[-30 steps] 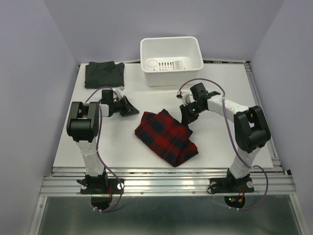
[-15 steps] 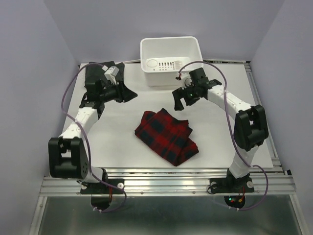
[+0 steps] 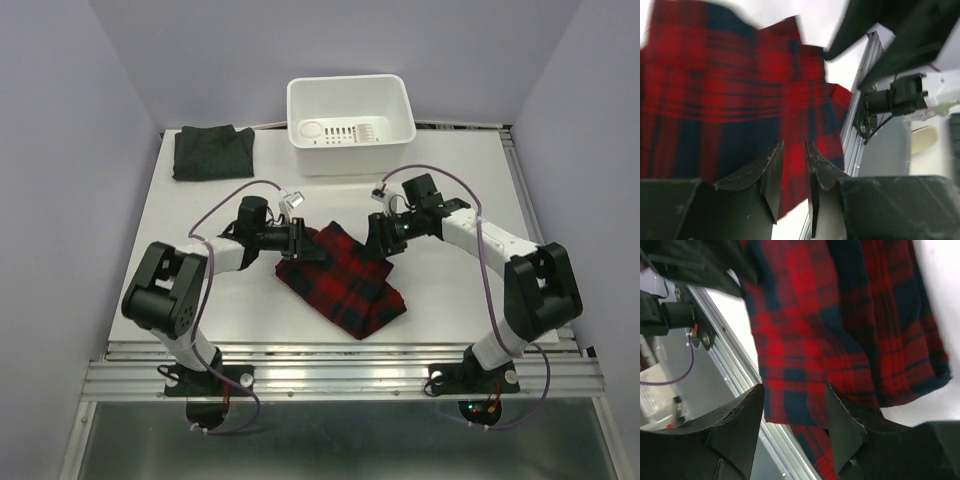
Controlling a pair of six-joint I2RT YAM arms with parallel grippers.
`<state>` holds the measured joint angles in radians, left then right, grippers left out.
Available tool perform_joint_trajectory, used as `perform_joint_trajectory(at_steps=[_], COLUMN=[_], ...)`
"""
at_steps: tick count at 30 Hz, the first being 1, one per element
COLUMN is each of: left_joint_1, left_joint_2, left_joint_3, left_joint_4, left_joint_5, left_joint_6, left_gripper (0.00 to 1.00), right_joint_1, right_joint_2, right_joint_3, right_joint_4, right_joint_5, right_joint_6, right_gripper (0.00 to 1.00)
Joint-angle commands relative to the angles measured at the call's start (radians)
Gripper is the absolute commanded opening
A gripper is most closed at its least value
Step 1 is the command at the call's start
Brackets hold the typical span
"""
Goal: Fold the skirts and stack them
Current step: Neatly place the folded skirt to the corner
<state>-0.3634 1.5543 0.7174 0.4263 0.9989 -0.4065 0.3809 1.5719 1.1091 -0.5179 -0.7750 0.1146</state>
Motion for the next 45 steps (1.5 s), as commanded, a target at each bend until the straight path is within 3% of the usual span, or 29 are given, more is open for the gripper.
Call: perform_joint_trajectory(at_steps=[1, 7, 12, 16, 18, 21, 25, 30, 31, 32, 33, 36, 45], left_joint_1=[0.012, 0.052, 0.066, 0.073, 0.099, 0.183, 0.300, 0.394, 0.397, 0.399, 0.399, 0.403, 0.445], left_joint_2=[0.162, 0.342, 0.230, -0.044, -0.139, -0.311, -0.393, -0.456, -0.477, -0.487, -0.494, -0.519, -0.533], left_joint_3=[0.068, 0.143, 0.116, 0.054, 0.039, 0.042, 0.059, -0.010, -0.019, -0.027, -0.036, -0.038, -0.062], left_joint_4=[0.210, 0.232, 0.210, 0.094, 0.020, -0.124, -0.305, -0.282, -0.275, -0.259, -0.259, -0.262, -0.313], left_joint_5=[0.014, -0.039, -0.025, -0.035, -0.106, -0.175, -0.175, -0.175, -0.175, -0.236, -0.315, -0.376, -0.556], left_joint_6=[-0.164, -0.209, -0.154, -0.072, -0.036, 0.011, 0.011, 0.011, 0.011, -0.003, -0.012, -0.028, -0.117], left_gripper=[0.34, 0.33, 0.36, 0.55, 0.64, 0.91, 0.91, 0.91, 0.91, 0.98, 0.98, 0.99, 0.99], right_joint_1=[-0.002, -0.002, -0.011, -0.011, -0.011, 0.016, 0.177, 0.383, 0.398, 0.412, 0.433, 0.446, 0.464], right_joint_2=[0.066, 0.290, 0.358, 0.390, 0.386, 0.338, 0.214, 0.148, 0.181, 0.203, 0.224, 0.307, 0.592], right_joint_3=[-0.057, -0.019, 0.156, 0.299, 0.353, 0.409, 0.388, 0.270, 0.271, 0.297, 0.316, 0.409, 0.750], right_joint_4=[0.059, 0.076, 0.052, -0.008, -0.033, -0.056, -0.028, 0.105, 0.110, 0.107, 0.104, 0.110, 0.013], right_joint_5=[-0.031, 0.159, 0.315, 0.394, 0.416, 0.488, 0.546, 0.726, 0.749, 0.770, 0.778, 0.836, 1.052], right_joint_6=[0.022, -0.102, -0.275, -0.433, -0.519, -0.550, -0.489, -0.348, -0.282, -0.251, -0.213, -0.033, 0.128], right_gripper=[0.56, 0.53, 0.53, 0.54, 0.55, 0.63, 0.82, 0.83, 0.82, 0.82, 0.82, 0.80, 0.80])
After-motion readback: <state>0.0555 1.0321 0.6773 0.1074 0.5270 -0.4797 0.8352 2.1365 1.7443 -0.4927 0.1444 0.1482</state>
